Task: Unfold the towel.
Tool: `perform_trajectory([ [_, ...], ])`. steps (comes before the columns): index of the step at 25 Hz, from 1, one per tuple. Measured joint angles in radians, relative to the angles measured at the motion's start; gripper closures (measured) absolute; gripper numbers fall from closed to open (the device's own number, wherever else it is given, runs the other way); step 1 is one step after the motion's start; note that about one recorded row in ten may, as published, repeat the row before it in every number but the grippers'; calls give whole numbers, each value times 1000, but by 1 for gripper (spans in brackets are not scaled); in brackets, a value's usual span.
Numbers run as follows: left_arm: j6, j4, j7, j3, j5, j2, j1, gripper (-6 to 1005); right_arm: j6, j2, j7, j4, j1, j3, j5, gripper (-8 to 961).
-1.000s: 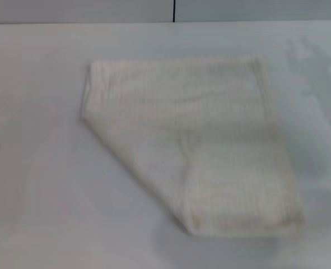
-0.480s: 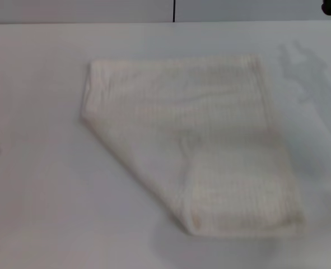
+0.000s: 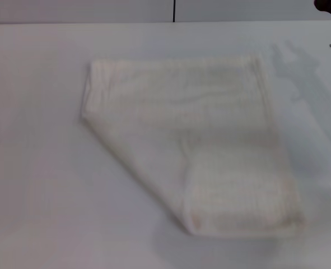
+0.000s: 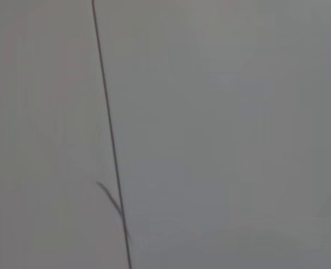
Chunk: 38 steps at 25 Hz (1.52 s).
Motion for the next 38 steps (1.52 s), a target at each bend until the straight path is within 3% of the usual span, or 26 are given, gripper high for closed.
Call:
perform_trajectory([
  [4, 14, 21, -6, 20, 60, 5, -21, 635, -20, 2, 4, 19, -11, 0, 0, 590],
  [8, 96, 98, -12, 26, 224, 12, -52, 640, -20, -4, 18, 18, -23, -24, -25, 591],
  [13, 278, 177, -54, 35, 409, 22, -76, 646, 9, -13, 184, -147, -60, -75, -180, 592],
  [17, 335, 182, -74, 29, 414, 22, -70, 703, 128, -24, 484, -383, -78, -103, -410, 590],
  [20, 346, 183, -124, 23, 408, 22, -67, 785, 207, -64, 814, -540, -39, -132, -738, 596],
  [23, 355, 184, -193, -6, 404, 22, -65, 779, 195, -108, 1109, -628, 33, -148, -1053, 601],
  [25, 362, 189, -211, -28, 404, 18, -64, 775, 168, -127, 1250, -670, 79, -152, -1211, 678],
  [30, 366, 191, -320, -54, 406, 19, -63, 764, 101, -142, 1440, -736, 162, -152, -1479, 822],
  [31, 371, 193, -362, -52, 409, 24, -67, 762, 75, -144, 1487, -737, 194, -151, -1567, 837],
  [34, 388, 198, -470, -25, 425, 49, -87, 756, 65, -143, 1496, -736, 208, -160, -1601, 881],
  [36, 408, 207, -605, 41, 457, 96, -135, 752, 65, -141, 1496, -732, 209, -179, -1612, 911],
  [38, 418, 228, -697, 91, 484, 123, -173, 748, 75, -137, 1496, -728, 204, -195, -1616, 940],
])
